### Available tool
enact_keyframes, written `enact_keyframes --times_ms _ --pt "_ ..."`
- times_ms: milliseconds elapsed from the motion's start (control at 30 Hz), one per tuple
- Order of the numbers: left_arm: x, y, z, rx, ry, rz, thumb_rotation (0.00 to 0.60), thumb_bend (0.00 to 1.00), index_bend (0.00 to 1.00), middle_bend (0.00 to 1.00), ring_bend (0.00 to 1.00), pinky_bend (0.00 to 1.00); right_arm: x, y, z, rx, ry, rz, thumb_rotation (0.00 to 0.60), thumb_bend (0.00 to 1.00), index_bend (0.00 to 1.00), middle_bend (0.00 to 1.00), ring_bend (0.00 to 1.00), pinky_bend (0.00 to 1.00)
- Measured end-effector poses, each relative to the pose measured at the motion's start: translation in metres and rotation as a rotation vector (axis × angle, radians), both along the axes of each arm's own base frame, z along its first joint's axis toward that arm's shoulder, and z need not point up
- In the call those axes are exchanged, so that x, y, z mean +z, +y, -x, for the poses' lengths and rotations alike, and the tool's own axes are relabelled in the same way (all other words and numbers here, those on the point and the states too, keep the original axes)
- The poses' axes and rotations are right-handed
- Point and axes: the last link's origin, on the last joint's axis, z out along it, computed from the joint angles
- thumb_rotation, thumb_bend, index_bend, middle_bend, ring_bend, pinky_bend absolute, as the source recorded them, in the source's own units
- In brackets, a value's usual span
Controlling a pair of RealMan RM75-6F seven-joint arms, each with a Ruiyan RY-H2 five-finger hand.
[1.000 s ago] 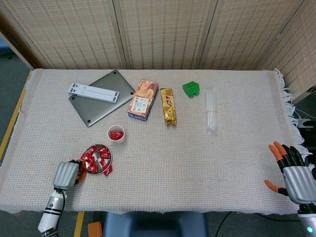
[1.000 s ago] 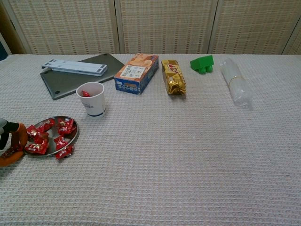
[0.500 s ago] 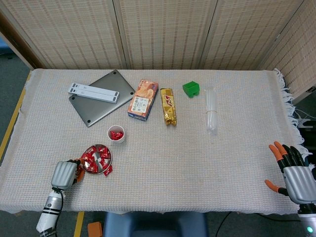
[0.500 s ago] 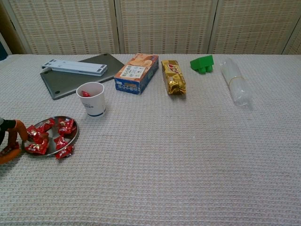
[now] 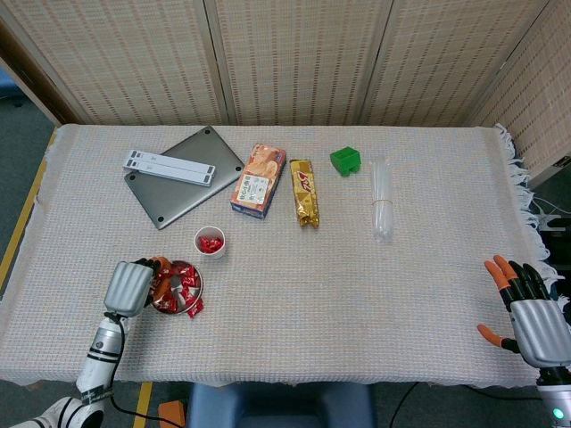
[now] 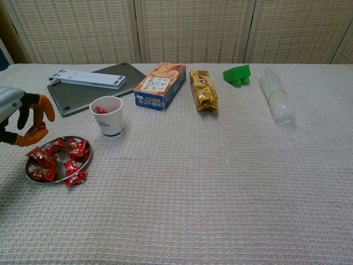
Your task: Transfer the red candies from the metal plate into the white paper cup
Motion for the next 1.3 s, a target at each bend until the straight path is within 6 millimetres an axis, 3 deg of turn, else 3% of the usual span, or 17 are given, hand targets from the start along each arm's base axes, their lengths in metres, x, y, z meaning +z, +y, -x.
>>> enact_keyframes --times_ms 300,467,667,900,1167,1233,1300 --pt "-0.020 0.058 -0.082 -0.120 0.019 0.047 0.600 0.41 0.43 0.57 0.63 1.00 0.003 -0.004 0.005 -0.033 0.010 0.019 0.600 0.06 0.00 0.00 0.00 0.00" --pt "-0.038 0.076 -0.105 -0.138 0.046 0.055 0.600 0.41 0.43 0.57 0.63 1.00 0.005 -0.006 0.008 -0.047 0.012 0.025 0.600 0.06 0.00 0.00 0.00 0.00" --pt "-0.050 0.088 -0.105 -0.111 0.097 0.054 0.600 0.41 0.37 0.51 0.52 1.00 0.007 -0.005 0.009 -0.052 0.010 0.032 0.600 0.06 0.00 0.00 0.00 0.00" --pt "-0.042 0.091 -0.095 -0.093 0.128 0.063 0.600 0.40 0.26 0.36 0.41 1.00 0.007 -0.005 0.009 -0.050 0.011 0.031 0.600 0.06 0.00 0.00 0.00 0.00" --pt "-0.029 0.077 -0.088 -0.097 0.134 0.064 0.600 0.40 0.26 0.36 0.40 1.00 0.006 -0.003 0.006 -0.035 0.004 0.029 0.600 0.06 0.00 0.00 0.00 0.00" --pt "-0.024 0.068 -0.086 -0.108 0.116 0.055 0.600 0.40 0.26 0.36 0.43 1.00 0.005 -0.002 0.005 -0.029 0.001 0.025 0.600 0.06 0.00 0.00 0.00 0.00" --pt "-0.019 0.055 -0.081 -0.129 0.098 0.043 0.600 0.40 0.28 0.38 0.52 1.00 0.005 -0.002 0.004 -0.024 -0.002 0.021 0.600 0.06 0.00 0.00 0.00 0.00"
